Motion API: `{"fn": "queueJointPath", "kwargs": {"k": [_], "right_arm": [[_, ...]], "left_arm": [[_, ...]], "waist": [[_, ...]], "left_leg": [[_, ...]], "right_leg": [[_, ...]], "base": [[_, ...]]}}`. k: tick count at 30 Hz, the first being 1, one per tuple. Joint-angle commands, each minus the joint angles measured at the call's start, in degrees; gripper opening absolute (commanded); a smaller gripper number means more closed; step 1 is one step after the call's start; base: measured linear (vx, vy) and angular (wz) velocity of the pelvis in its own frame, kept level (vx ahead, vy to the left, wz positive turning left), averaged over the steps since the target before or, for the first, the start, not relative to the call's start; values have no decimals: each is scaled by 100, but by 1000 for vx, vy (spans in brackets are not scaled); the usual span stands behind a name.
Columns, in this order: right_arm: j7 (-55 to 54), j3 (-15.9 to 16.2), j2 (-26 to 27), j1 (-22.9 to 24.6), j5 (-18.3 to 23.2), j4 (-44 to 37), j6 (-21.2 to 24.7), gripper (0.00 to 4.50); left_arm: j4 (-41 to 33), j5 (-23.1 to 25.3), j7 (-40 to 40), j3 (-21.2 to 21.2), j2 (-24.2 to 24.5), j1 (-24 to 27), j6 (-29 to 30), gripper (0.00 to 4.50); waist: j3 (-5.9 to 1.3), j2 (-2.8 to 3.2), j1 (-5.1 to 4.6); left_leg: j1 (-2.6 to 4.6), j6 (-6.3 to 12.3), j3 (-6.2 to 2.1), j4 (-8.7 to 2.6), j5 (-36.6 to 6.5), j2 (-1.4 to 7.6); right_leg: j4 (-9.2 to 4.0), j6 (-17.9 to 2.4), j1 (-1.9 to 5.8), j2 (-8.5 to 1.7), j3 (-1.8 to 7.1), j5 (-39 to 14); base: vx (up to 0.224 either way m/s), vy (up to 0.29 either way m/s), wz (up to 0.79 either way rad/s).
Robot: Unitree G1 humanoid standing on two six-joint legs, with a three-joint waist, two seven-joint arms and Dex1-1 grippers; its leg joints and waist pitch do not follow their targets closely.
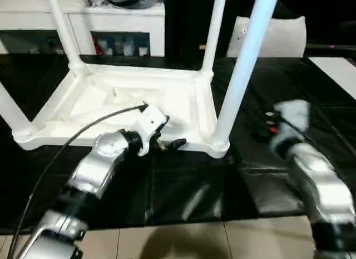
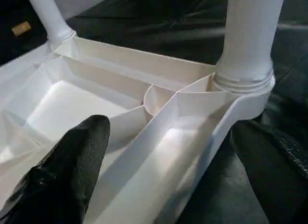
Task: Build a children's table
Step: Rotate table base
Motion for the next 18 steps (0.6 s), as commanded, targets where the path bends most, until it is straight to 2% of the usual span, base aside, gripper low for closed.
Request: {"fn": "queueJointPath", "kwargs": {"k": [1,2,3,4,5,6,7,9,11,12,13,14,15,16,18], "right_arm": [[63,49,-43,-209,-120,291,-173,450],[63,55,-38,-242,-125,322,-188,450],[62,61,-32,-276,-127,355,-202,450],[72,83,-19,-261,-132,359,-226,450],[79,91,-19,-234,-139,346,-228,450],[92,99,-22,-194,-142,320,-224,450],[92,99,-22,-194,-142,320,-224,450],[233,110,-139,53,-135,201,-198,450],[462,121,-307,317,-83,-2,-157,450],[706,122,-501,579,-22,-241,-100,450],[776,113,-568,669,-1,-325,-69,450],[877,83,-650,790,44,-447,-21,450],[900,75,-665,816,52,-472,-12,450],[1138,34,-875,1059,116,-705,31,450],[1315,-6,-1029,1235,195,-886,87,450]], "left_arm": [[269,204,-128,-123,58,-178,-300,445],[417,255,-158,-148,64,-260,-413,445],[588,312,-192,-173,69,-354,-541,445],[1058,347,-596,-279,79,-643,-877,429],[1161,343,-728,-310,81,-713,-940,429],[1272,358,-843,-353,89,-791,-990,410],[1272,358,-843,-353,89,-791,-990,410],[1740,492,-1264,-533,115,-1114,-1192,393],[2077,547,-1487,-595,73,-1353,-1315,370],[2393,656,-1620,-667,31,-1561,-1454,366],[2495,695,-1674,-698,18,-1627,-1496,359],[2669,720,-1767,-720,-7,-1716,-1552,334],[2743,725,-1797,-721,-18,-1749,-1590,334],[3132,817,-1950,-770,-71,-1943,-1734,327],[3347,871,-2024,-802,-106,-2058,-1796,320]], "waist": [[-336,-67,45],[-335,-56,59],[-328,-84,66],[-337,-94,75],[-343,-77,101],[-346,-78,113],[-340,-95,119],[-332,-41,145],[-336,-74,171],[-324,-15,187],[-333,-60,213],[-330,-4,223],[-322,-27,215],[-307,-8,196],[-301,-15,204]], "left_leg": [[-32,206,137,-435,-52,82],[-35,222,137,-431,23,85],[-40,260,144,-432,92,75],[-25,275,148,-428,117,74],[-2,279,155,-429,187,66],[-7,262,145,-430,289,80],[-9,252,146,-434,266,85],[-3,251,152,-435,188,79],[0,250,163,-436,106,83],[5,243,162,-439,43,85],[0,280,154,-434,37,94],[-5,279,146,-438,46,89],[-12,276,148,-440,-29,93],[-32,245,136,-458,-139,90],[-13,252,139,-459,-278,108]], "right_leg": [[-327,-1361,312,-167,65,94],[-318,-1368,306,-172,66,166],[-321,-1361,304,-160,63,209],[-324,-1355,305,-160,62,224],[-313,-1342,294,-161,70,291],[-286,-1365,308,-170,67,524],[-276,-1390,311,-172,63,613],[-288,-1393,306,-175,73,597],[-300,-1407,325,-183,83,614],[-325,-1411,321,-174,84,629],[-307,-1429,354,-181,90,720],[-298,-1442,352,-191,91,743],[-323,-1444,349,-193,86,653],[-330,-1471,357,-204,85,477],[-363,-1449,358,-200,98,332]], "base": [[0,0,0],[0,0,0],[0,0,0],[0,0,0],[0,0,0],[0,0,0],[0,0,0],[0,0,0],[0,0,0],[0,0,0],[0,0,0],[0,0,0],[0,0,0],[0,0,0],[0,0,0]]}}
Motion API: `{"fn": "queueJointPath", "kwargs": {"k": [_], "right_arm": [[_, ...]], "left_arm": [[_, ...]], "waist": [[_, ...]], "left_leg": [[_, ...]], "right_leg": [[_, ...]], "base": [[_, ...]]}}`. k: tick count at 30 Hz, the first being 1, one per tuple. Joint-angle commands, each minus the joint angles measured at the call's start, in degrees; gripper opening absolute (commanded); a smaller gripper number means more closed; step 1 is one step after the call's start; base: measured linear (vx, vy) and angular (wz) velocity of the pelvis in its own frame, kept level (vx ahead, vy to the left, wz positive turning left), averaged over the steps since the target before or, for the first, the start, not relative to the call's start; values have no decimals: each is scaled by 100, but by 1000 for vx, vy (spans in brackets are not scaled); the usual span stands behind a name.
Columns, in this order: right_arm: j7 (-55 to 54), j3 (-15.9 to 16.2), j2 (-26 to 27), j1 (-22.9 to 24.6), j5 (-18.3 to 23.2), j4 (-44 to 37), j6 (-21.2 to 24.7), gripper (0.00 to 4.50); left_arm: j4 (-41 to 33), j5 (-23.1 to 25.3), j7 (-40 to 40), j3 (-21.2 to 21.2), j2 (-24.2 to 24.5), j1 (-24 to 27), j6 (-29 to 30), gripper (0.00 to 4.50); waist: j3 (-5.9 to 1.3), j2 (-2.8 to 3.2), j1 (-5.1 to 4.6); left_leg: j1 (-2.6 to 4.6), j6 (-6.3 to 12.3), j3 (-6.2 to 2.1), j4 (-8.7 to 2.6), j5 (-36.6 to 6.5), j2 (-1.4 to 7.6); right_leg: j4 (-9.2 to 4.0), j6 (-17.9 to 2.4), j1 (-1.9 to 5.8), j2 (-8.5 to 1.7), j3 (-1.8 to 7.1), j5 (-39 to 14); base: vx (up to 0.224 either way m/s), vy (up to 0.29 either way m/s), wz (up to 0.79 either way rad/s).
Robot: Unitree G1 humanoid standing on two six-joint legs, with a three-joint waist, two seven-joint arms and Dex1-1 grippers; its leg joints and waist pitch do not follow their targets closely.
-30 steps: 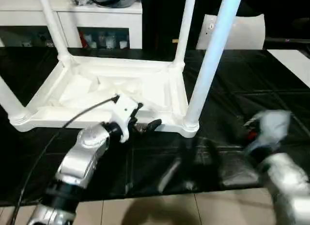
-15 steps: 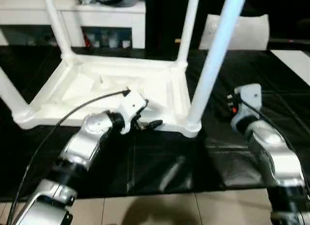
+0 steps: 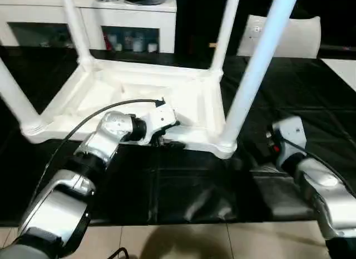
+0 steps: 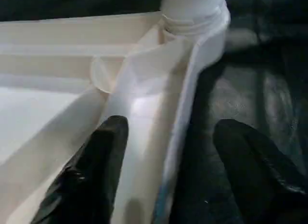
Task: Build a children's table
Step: Rotate table base
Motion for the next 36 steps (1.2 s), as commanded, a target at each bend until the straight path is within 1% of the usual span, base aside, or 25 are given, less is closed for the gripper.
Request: {"fn": "queueJointPath", "kwargs": {"k": [1,2,3,4,5,6,7,8,10,11,12,14,16,17,18,20,23,25,26,27,28,29,30,32,36], "right_arm": [[260,-129,-178,143,129,-323,113,450],[456,-151,-315,299,223,-499,153,450],[677,-160,-471,472,329,-698,200,450],[716,-158,-496,499,348,-730,204,450],[1069,-142,-712,733,516,-1023,269,450],[1217,-124,-798,827,590,-1156,312,450],[1433,-70,-899,948,703,-1338,355,450],[1433,-70,-899,948,704,-1339,356,450],[1503,-44,-938,990,764,-1418,387,450],[1658,38,-999,1057,910,-1604,508,450],[1663,40,-1000,1058,914,-1609,512,450],[1809,163,-1046,1105,1029,-1764,612,450],[1889,229,-1069,1129,1104,-1858,691,450],[1914,241,-1072,1134,1119,-1891,727,450],[1931,253,-1075,1133,1120,-1910,747,450],[1949,266,-1070,1129,1099,-1926,760,450],[1956,272,-1084,1128,1125,-1935,784,450],[2026,293,-1116,1103,1138,-1791,738,450],[2067,305,-1113,1077,1110,-1663,674,450],[2069,305,-1113,1076,1109,-1656,670,450],[2101,321,-1105,1048,1077,-1536,610,450],[2132,346,-1093,1010,1037,-1396,539,450],[2132,346,-1093,1010,1037,-1396,539,450],[2186,387,-1054,947,966,-1167,419,450],[2240,432,-1017,911,899,-951,270,450]], "left_arm": [[305,131,-154,-91,-19,-209,-150,307],[454,148,-234,-112,-55,-293,-162,307],[632,161,-327,-118,-103,-390,-178,291],[657,164,-342,-119,-111,-404,-179,282],[899,208,-456,-119,-181,-538,-206,281],[1012,254,-435,-118,-212,-604,-245,281],[1164,317,-361,-117,-258,-708,-269,264],[1164,317,-361,-117,-258,-708,-269,248],[1270,341,-343,-106,-286,-768,-298,237],[1504,414,-258,-91,-348,-900,-386,223],[1510,416,-256,-91,-349,-903,-388,223],[1680,481,-158,-92,-405,-1004,-418,194],[1813,568,-70,-111,-441,-1078,-467,191],[1874,604,-47,-107,-457,-1108,-464,186],[1915,634,-36,-109,-470,-1129,-466,174],[1975,755,92,-162,-488,-1163,-464,150],[2048,863,239,-212,-496,-1192,-521,140],[2150,997,360,-253,-515,-1216,-616,107],[2170,1009,356,-248,-524,-1212,-623,106],[2171,1009,355,-248,-525,-1211,-623,106],[2190,1022,353,-241,-533,-1206,-633,95],[2215,1057,375,-243,-544,-1200,-661,81],[2215,1057,375,-243,-544,-1200,-661,81],[2257,1209,451,-302,-552,-1184,-723,63],[2305,1268,370,-296,-567,-1169,-713,29]], "waist": [[-333,-12,11],[-338,29,13],[-331,6,7],[-329,-4,18],[-315,21,18],[-322,13,25],[-316,13,21],[-311,1,14],[-301,0,4],[-294,-11,-2],[-291,-9,-6],[-302,-6,7],[-292,-4,4],[-306,9,15],[-303,9,9],[-309,14,10],[-305,14,11],[-293,7,10],[-282,4,4],[-282,4,4],[-262,0,-1],[-266,-2,0],[-260,-1,-7],[-267,-15,-3],[-265,-12,-5]], "left_leg": [[-12,211,108,-449,-360,118],[-4,186,102,-451,-406,128],[0,193,108,-451,-515,127],[7,235,101,-447,-538,143],[2,250,102,-462,-569,138],[5,277,93,-455,-605,156],[3,303,86,-461,-622,161],[-8,322,91,-460,-634,153],[-17,296,75,-479,-680,172],[-1,288,82,-482,-789,172],[2,290,79,-483,-810,171],[3,322,66,-482,-719,187],[4,302,72,-490,-750,182],[15,298,64,-488,-722,193],[0,315,58,-491,-649,194],[1,309,58,-486,-573,194],[-3,322,60,-484,-563,191],[-3,305,56,-498,-671,194],[-3,284,60,-506,-778,194],[-3,284,60,-506,-778,194],[3,220,59,-523,-990,196],[5,207,57,-524,-1041,197],[-1,189,51,-532,-1094,197],[0,197,51,-530,-1055,206],[-9,239,52,-534,-995,207]], "right_leg": [[-368,-1429,398,-198,87,245],[-361,-1443,394,-210,84,186],[-393,-1440,390,-209,87,21],[-386,-1485,398,-220,99,31],[-397,-1499,382,-214,94,-5],[-397,-1512,396,-220,95,-3],[-400,-1528,391,-223,91,-12],[-417,-1514,388,-217,92,-52],[-423,-1540,381,-243,82,-238],[-452,-1528,367,-240,81,-466],[-459,-1514,371,-238,83,-542],[-451,-1513,382,-250,93,-451],[-468,-1500,358,-248,84,-525],[-453,-1517,367,-260,85,-466],[-447,-1535,372,-257,85,-317],[-434,-1571,376,-261,83,-136],[-437,-1598,381,-261,83,-70],[-454,-1571,383,-269,83,-263],[-477,-1539,369,-269,83,-479],[-477,-1539,369,-269,83,-479],[-509,-1482,354,-276,88,-885],[-514,-1464,351,-279,87,-991],[-526,-1428,344,-280,89,-1123],[-525,-1399,338,-283,95,-1087],[-518,-1417,331,-280,84,-953]], "base": [[0,0,0],[0,0,0],[0,0,0],[0,0,0],[0,0,0],[0,0,0],[0,0,0],[0,0,0],[0,0,0],[0,0,0],[0,0,0],[0,0,0],[0,0,0],[0,0,0],[0,0,0],[0,0,0],[0,0,0],[0,0,0],[0,0,0],[0,0,0],[0,0,0],[0,0,0],[0,0,0],[0,0,0],[0,0,0]]}}
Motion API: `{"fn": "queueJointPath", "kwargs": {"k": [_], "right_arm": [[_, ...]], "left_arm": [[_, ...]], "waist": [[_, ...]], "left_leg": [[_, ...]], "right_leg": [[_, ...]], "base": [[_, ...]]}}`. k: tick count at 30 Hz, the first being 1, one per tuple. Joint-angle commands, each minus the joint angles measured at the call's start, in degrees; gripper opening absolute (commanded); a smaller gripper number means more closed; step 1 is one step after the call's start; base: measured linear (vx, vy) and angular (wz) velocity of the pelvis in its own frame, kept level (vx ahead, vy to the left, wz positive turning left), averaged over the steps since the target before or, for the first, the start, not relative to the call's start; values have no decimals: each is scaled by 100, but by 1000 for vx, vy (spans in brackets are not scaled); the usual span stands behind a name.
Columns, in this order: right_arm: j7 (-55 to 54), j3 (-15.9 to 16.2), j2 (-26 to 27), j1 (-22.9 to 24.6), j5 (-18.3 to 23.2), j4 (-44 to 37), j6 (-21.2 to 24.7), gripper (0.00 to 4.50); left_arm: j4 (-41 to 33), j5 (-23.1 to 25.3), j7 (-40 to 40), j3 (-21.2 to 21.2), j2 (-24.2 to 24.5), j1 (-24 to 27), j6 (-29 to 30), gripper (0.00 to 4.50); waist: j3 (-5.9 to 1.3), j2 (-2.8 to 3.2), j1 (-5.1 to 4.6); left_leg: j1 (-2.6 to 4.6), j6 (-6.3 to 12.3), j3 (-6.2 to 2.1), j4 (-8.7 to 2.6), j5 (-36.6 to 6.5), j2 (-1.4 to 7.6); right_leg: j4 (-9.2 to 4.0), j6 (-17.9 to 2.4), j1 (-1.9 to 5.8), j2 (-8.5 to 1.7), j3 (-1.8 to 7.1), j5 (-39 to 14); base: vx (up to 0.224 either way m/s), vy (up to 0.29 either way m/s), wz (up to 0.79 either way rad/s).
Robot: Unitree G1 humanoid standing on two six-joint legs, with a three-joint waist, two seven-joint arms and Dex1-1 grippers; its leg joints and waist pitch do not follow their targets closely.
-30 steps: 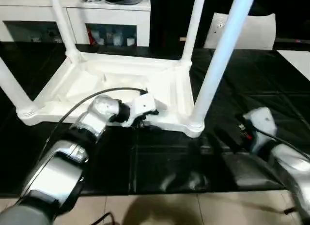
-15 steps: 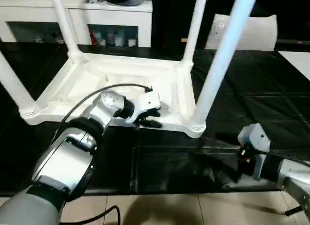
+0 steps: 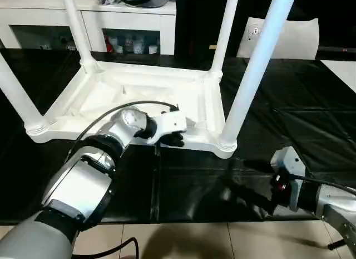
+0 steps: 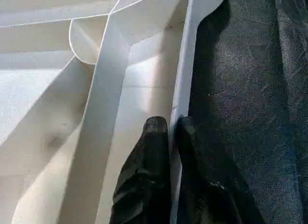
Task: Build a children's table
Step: Rotate table base
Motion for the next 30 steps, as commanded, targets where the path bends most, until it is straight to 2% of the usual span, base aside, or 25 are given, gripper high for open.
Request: {"fn": "queueJointPath", "kwargs": {"k": [1,7,9,10,13,15,16,19,20,22,26,27,28,30], "right_arm": [[68,72,-12,-71,-97,120,-143,450],[358,145,-47,-98,-51,295,-342,450],[492,183,-89,-111,-35,327,-388,450],[610,213,-126,-124,-28,358,-441,450],[664,183,-123,-157,-14,403,-559,450],[665,147,-109,-196,0,423,-605,450],[639,106,-76,-266,3,426,-620,450],[513,133,-9,-409,-66,348,-555,450],[441,154,22,-467,-98,300,-502,450],[241,190,113,-612,-147,140,-348,450],[-67,163,191,-748,-135,-203,-74,450],[-157,156,221,-792,-125,-292,11,450],[-280,146,267,-847,-84,-432,141,450],[-320,158,284,-871,-55,-515,214,450]], "left_arm": [[132,98,-40,-14,8,-68,112,23],[172,128,-862,-65,67,-57,448,4],[186,100,-1109,-46,68,-69,615,1],[201,82,-1377,-35,70,-84,768,1],[200,9,-1711,34,70,-91,947,1],[188,-68,-1781,120,56,-91,1065,1],[159,-227,-1788,298,21,-86,1292,1],[121,-382,-1727,488,10,-59,1591,1],[104,-401,-1670,527,21,-30,1664,1],[62,-406,-1480,610,102,71,1874,1],[-42,-441,-996,740,216,246,2041,1],[-86,-466,-847,787,246,312,2078,1],[-203,-493,-676,854,301,442,2152,1],[-288,-524,-556,917,330,526,2215,1]], "waist": [[-274,-61,4],[-288,-63,-20],[-301,-69,-30],[-318,-77,-20],[-341,-77,-14],[-341,-71,-12],[-344,-66,-8],[-333,-60,-3],[-329,-80,-5],[-325,-61,-2],[-308,-74,0],[-299,-64,-4],[-297,-86,-11],[-288,-72,-28]], "left_leg": [[-23,269,53,-518,-944,203],[-40,328,57,-519,-767,204],[-36,392,69,-501,-586,194],[-29,483,86,-485,-375,190],[-20,633,98,-468,-43,182],[-13,690,105,-464,22,185],[-3,734,108,-460,54,190],[6,778,114,-468,25,200],[1,775,113,-472,1,199],[12,734,113,-480,-53,203],[10,651,108,-505,-147,209],[13,606,106,-515,-232,206],[21,568,109,-521,-354,210],[5,492,103,-534,-433,202]], "right_leg": [[-446,-1378,263,-277,94,-954],[-426,-1434,283,-286,90,-699],[-408,-1498,297,-281,87,-422],[-387,-1613,314,-286,89,-85],[-339,-1747,343,-280,81,489],[-332,-1811,341,-279,77,611],[-314,-1893,347,-284,74,699],[-325,-1956,342,-281,68,614],[-336,-1943,346,-282,67,556],[-343,-1908,345,-282,72,415],[-356,-1822,351,-277,79,224],[-366,-1781,346,-272,78,90],[-388,-1739,335,-275,83,-107],[-397,-1671,339,-269,86,-299]], "base": [[0,0,0],[0,0,0],[0,0,0],[0,0,0],[0,0,0],[0,0,0],[0,0,0],[0,0,0],[0,0,0],[0,0,0],[0,0,0],[0,0,0],[0,0,0],[0,0,0]]}}
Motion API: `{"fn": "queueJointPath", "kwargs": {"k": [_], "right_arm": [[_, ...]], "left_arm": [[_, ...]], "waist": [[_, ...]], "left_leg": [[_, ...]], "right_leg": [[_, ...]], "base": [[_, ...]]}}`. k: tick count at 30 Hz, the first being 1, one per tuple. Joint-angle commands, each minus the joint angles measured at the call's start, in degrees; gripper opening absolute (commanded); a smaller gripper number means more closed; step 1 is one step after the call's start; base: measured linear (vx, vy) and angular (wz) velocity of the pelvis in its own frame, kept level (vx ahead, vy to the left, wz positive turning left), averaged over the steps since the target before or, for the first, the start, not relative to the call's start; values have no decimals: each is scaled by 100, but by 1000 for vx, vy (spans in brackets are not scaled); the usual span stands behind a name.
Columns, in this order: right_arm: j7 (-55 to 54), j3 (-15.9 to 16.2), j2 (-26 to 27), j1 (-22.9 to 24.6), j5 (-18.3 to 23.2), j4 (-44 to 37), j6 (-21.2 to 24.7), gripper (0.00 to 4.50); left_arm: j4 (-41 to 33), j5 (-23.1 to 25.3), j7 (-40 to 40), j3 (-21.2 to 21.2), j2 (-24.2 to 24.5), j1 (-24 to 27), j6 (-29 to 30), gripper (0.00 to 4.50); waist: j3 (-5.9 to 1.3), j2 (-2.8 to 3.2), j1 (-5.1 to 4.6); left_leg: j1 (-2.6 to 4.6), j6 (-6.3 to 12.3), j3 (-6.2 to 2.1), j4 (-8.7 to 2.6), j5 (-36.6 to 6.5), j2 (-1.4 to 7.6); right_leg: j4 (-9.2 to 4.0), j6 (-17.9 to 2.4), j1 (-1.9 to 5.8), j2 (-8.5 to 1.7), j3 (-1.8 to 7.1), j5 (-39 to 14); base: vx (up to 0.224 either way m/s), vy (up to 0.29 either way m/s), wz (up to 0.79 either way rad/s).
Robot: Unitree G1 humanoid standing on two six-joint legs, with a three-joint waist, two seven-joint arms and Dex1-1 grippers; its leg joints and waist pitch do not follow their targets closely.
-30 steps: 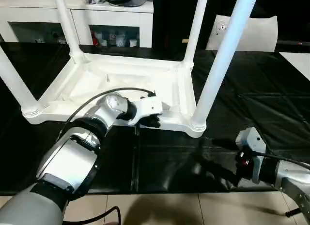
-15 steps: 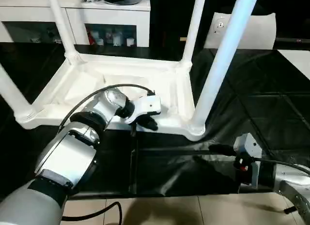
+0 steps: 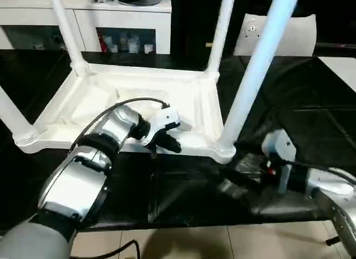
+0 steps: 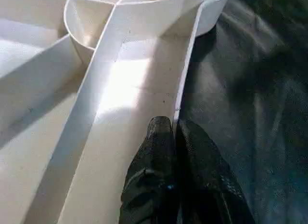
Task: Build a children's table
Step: Rotate table base
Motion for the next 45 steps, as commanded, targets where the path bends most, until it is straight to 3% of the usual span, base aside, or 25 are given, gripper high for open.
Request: {"fn": "queueJointPath", "kwargs": {"k": [1,6,11,12,16,18,21,26,30,34,45], "right_arm": [[-145,19,34,-56,56,-249,214,450],[-261,151,142,-54,33,-390,332,450],[-330,168,177,-4,66,-471,412,450],[-337,167,183,2,72,-475,416,450],[-353,156,212,47,72,-506,425,450],[-367,162,213,70,72,-511,424,450],[-404,165,220,116,56,-492,417,450],[-480,168,226,209,-35,-389,366,450],[-509,263,157,309,-206,-256,283,450],[-617,335,242,336,-278,-193,209,450],[-630,426,348,351,-353,-99,88,450]], "left_arm": [[87,-46,682,211,231,399,519,1],[-953,-207,995,503,274,946,1079,1],[-2697,-320,1118,604,234,1719,1959,1],[-2872,-323,1126,595,231,1798,2055,1],[-3562,-292,1080,461,288,2126,2003,1],[-3861,-332,949,373,337,2284,1703,1],[-4214,-349,926,338,360,2438,1865,1],[-4415,-484,971,376,284,2481,1823,59],[-4462,-443,1068,285,250,2448,1879,95],[-4213,-362,1183,199,168,2326,1731,127],[-3335,-432,1193,150,-16,1865,1246,127]], "waist": [[-275,-82,42],[-273,-75,-68],[-291,-41,-123],[-282,-10,-124],[-272,-8,-140],[-279,-5,-149],[-289,-18,-147],[-308,-22,-108],[-292,-34,-64],[-294,-36,-38],[-314,-60,-4]], "left_leg": [[-37,402,50,-437,-515,207],[-64,322,43,-444,-651,199],[-70,401,44,-437,-437,223],[-70,416,45,-438,-451,220],[-76,361,42,-458,-672,216],[-77,368,45,-456,-671,209],[-71,384,49,-448,-538,217],[-71,475,54,-419,-221,195],[-59,456,69,-422,-352,200],[-59,425,69,-420,-300,194],[-59,484,67,-397,-120,178]], "right_leg": [[-344,-1598,327,-274,78,-409],[-366,-1532,303,-264,77,-623],[-327,-1635,299,-255,73,-176],[-333,-1645,287,-251,72,-175],[-375,-1568,280,-242,77,-474],[-378,-1523,272,-232,79,-455],[-348,-1525,273,-230,76,-242],[-314,-1561,284,-221,64,181],[-339,-1522,270,-224,69,-98],[-332,-1467,266,-218,67,-56],[-308,-1436,286,-222,68,154]], "base": [[0,0,0],[0,0,0],[0,0,0],[0,0,0],[0,0,0],[0,0,0],[0,0,0],[0,0,0],[0,0,0],[0,0,0],[0,0,0]]}}
